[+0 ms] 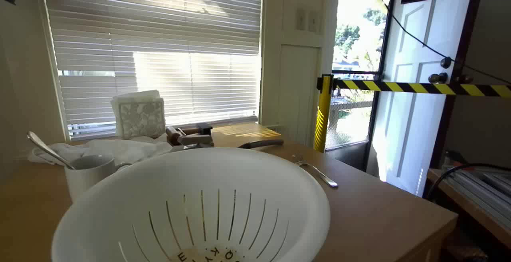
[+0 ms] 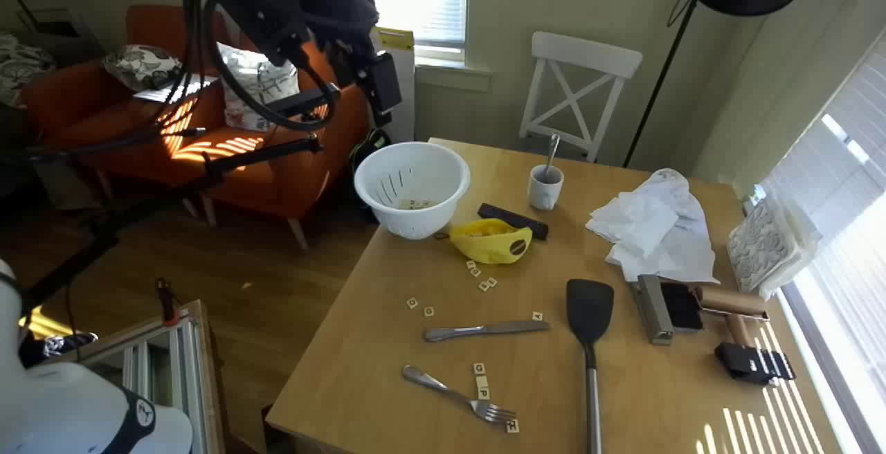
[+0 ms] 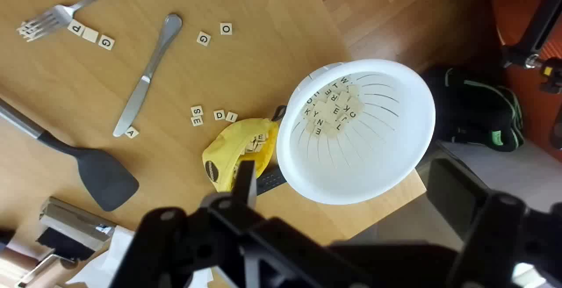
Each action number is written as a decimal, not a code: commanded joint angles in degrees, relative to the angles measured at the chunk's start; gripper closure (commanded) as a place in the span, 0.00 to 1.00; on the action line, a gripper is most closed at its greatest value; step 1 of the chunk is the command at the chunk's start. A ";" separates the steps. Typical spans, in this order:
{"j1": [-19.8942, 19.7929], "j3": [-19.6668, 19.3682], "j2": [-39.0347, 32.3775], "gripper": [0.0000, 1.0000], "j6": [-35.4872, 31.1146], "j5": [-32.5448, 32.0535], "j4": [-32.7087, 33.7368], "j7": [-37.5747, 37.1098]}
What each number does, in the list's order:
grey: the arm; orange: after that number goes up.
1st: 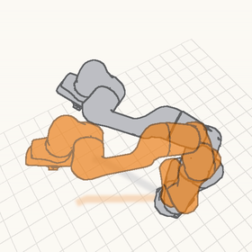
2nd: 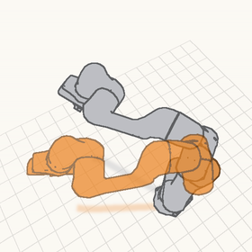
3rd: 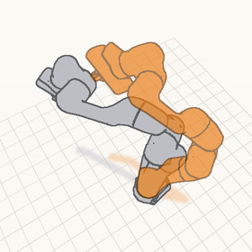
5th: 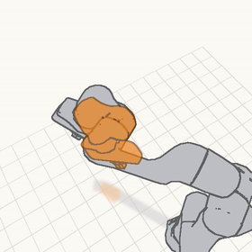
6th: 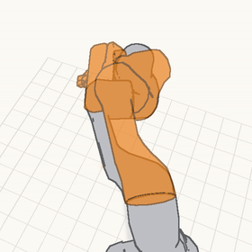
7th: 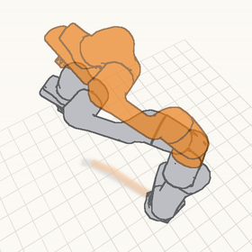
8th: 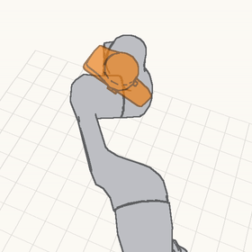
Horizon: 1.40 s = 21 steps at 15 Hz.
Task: Move the knife on the table
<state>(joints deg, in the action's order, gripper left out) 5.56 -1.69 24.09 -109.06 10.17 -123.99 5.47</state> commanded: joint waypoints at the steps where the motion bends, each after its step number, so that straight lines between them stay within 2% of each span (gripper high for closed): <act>1: -0.80 0.64 -0.05 0.00 0.19 0.29 0.16 0.25; 6: -0.80 0.64 -0.05 0.00 0.19 0.29 0.16 0.25; 8: -2.72 0.24 -3.10 0.00 -3.04 0.54 -1.27 -4.45; 9: -3.96 0.19 -4.09 0.00 -7.23 -0.44 -3.43 -5.97; 10: -4.77 -0.08 -5.50 0.00 -7.84 -1.55 -3.91 -6.00; 11: -5.11 -1.02 -6.45 0.00 -13.61 0.43 -6.34 -4.79; 12: -5.87 -1.17 -8.47 0.00 -14.92 -0.25 -6.61 -4.84; 13: -6.48 -1.33 -9.99 0.00 -19.88 -0.84 -8.55 -4.55; 15: -5.99 -3.64 -12.92 0.00 -26.71 5.32 -11.21 -0.33; 17: -4.86 -5.78 -15.08 0.00 -34.97 14.92 -14.73 7.12; 18: -2.16 -8.72 -15.50 0.00 -38.12 19.71 -16.46 11.32; 19: -1.37 -9.77 -16.15 0.00 -40.03 24.25 -17.42 15.44; 20: -3.11 -8.27 -17.24 0.00 -41.85 28.78 -18.45 20.22; 21: -3.27 -8.61 -18.42 0.00 -42.87 31.49 -19.50 23.87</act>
<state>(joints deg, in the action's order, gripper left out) 1.94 -9.56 7.31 -147.60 32.33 -140.47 19.44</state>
